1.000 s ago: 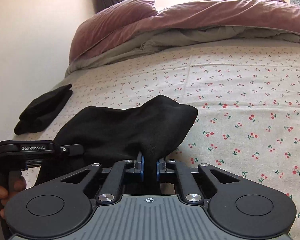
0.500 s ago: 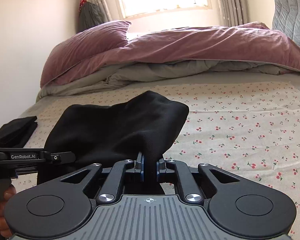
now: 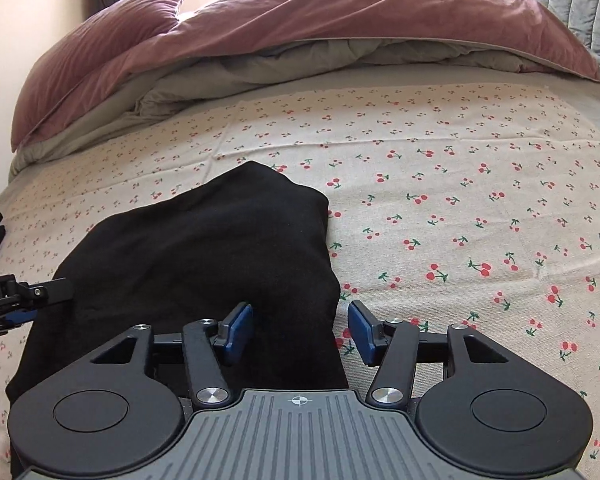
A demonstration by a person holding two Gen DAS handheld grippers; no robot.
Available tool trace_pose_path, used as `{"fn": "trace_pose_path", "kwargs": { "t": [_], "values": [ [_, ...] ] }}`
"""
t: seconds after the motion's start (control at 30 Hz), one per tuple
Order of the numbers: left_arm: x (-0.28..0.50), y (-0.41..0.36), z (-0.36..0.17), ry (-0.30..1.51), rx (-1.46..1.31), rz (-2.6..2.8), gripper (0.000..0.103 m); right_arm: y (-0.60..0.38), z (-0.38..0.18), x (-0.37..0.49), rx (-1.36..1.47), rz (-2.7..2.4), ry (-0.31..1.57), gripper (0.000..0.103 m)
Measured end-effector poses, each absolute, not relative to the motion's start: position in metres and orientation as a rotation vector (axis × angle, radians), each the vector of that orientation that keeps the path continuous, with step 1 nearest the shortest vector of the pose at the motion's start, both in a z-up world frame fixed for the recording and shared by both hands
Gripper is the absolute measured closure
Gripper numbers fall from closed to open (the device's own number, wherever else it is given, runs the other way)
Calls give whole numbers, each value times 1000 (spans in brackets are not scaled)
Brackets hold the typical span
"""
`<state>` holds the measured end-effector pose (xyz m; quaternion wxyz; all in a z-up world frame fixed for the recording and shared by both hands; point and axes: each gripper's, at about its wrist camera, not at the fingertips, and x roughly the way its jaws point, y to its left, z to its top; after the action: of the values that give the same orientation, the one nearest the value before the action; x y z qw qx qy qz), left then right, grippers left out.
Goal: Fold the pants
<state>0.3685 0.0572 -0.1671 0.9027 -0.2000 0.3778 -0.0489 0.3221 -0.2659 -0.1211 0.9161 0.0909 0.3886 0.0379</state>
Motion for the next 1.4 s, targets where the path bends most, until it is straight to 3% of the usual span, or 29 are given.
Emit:
{"fn": "trace_pose_path", "kwargs": {
  "t": [0.27,0.43,0.6,0.8,1.13,1.27,1.4],
  "values": [
    [323,30,-135,694,-291,-114,55,-267,-87,279,148,77,710,51],
    [303,17,-140,716,-285,-168,55,-263,-78,248,89,107,665,78],
    [291,10,-143,709,-244,-182,48,-249,-95,240,31,159,753,78],
    [292,-1,-170,818,-91,-157,47,-237,-122,233,-17,194,859,77],
    [282,-7,-169,803,-9,-134,47,-222,-126,213,-65,204,821,73],
    [276,-7,-168,827,16,-90,33,-226,-120,200,-37,245,834,73],
    [274,1,-173,862,-7,-76,34,-227,-118,189,-47,253,827,73]
  ]
}}
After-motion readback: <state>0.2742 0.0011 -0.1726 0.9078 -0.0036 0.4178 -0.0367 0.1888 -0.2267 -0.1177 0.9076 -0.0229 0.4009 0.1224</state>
